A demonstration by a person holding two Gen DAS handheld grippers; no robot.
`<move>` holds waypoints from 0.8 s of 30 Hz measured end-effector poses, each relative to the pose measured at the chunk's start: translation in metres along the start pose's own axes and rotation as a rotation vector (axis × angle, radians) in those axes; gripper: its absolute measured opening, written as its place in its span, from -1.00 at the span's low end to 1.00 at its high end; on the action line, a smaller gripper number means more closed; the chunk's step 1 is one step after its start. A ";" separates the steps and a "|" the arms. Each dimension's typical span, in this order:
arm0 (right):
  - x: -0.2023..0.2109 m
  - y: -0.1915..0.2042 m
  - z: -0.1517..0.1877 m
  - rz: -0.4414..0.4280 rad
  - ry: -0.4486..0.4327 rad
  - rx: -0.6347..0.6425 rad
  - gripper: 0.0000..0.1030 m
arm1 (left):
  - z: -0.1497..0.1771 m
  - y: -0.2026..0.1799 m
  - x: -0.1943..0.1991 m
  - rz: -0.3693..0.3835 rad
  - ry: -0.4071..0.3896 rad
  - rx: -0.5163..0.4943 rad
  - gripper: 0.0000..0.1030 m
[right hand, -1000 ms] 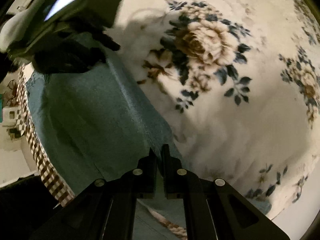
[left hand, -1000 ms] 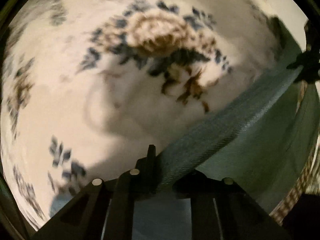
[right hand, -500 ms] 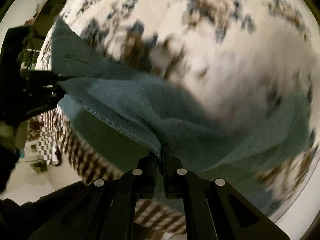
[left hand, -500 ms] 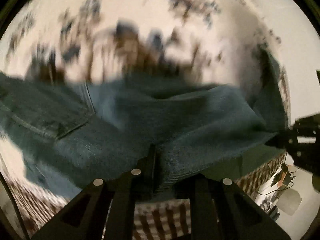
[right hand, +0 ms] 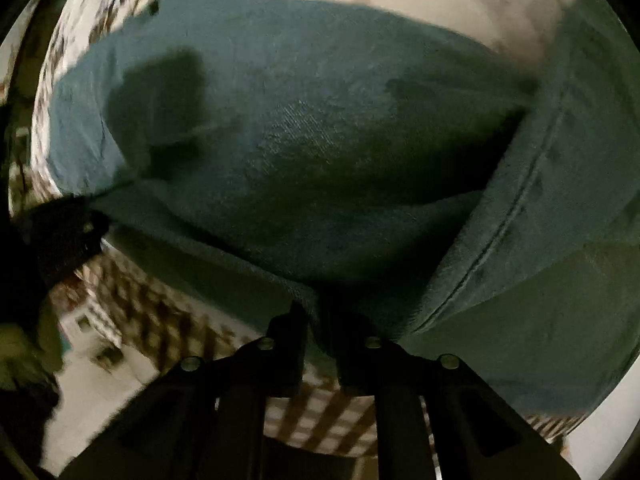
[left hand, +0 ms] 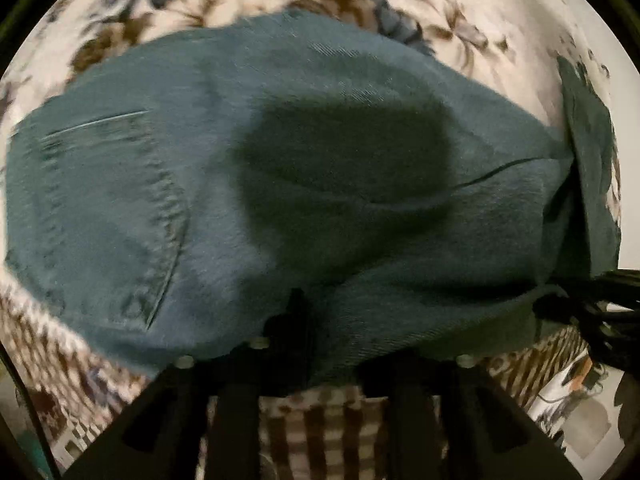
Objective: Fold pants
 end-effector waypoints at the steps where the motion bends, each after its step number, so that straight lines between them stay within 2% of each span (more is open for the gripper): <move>1: 0.008 0.000 0.003 -0.019 -0.015 -0.023 0.01 | 0.003 -0.001 0.003 -0.001 -0.006 0.009 -0.27; 2: 0.018 0.002 0.005 -0.046 -0.039 -0.046 0.66 | 0.008 -0.002 0.009 -0.013 -0.019 0.029 -0.10; 3: 0.027 0.003 0.007 -0.047 -0.062 -0.061 0.90 | 0.011 -0.002 0.012 -0.019 -0.017 0.041 0.31; 4: 0.037 0.003 0.011 -0.025 -0.089 -0.076 0.89 | 0.014 -0.003 0.015 -0.025 -0.015 0.057 0.65; 8: 0.075 -0.008 0.019 0.128 -0.189 -0.152 0.89 | 0.024 -0.002 0.032 -0.042 -0.058 0.119 0.69; 11: 0.103 -0.029 0.012 0.252 -0.252 -0.231 0.89 | 0.026 0.001 0.047 -0.079 -0.103 0.139 0.69; 14: 0.114 -0.058 0.001 0.291 -0.275 -0.281 0.89 | 0.019 0.005 0.061 -0.117 -0.158 0.160 0.69; 18: 0.115 -0.084 -0.015 0.310 -0.290 -0.318 0.89 | 0.006 0.029 0.080 -0.173 -0.206 0.170 0.69; 19: 0.114 -0.087 -0.020 0.317 -0.295 -0.323 0.89 | 0.003 0.048 0.079 -0.191 -0.213 0.173 0.69; 22: 0.102 -0.104 -0.039 0.319 -0.309 -0.362 0.89 | -0.003 0.068 0.074 -0.252 -0.237 0.201 0.69; 24: 0.099 -0.117 -0.064 0.327 -0.322 -0.402 0.89 | -0.008 0.085 0.071 -0.276 -0.244 0.231 0.69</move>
Point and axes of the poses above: each gripper's, at about its wrist camera, not at the fingertips, and x roughly against the way its jaws point, y to its left, z to its underside, the point moved 4 cm from there along -x, roughly the way its jaws point, and after that the axes turned 6 degrees about z, right-handed, at the moved point
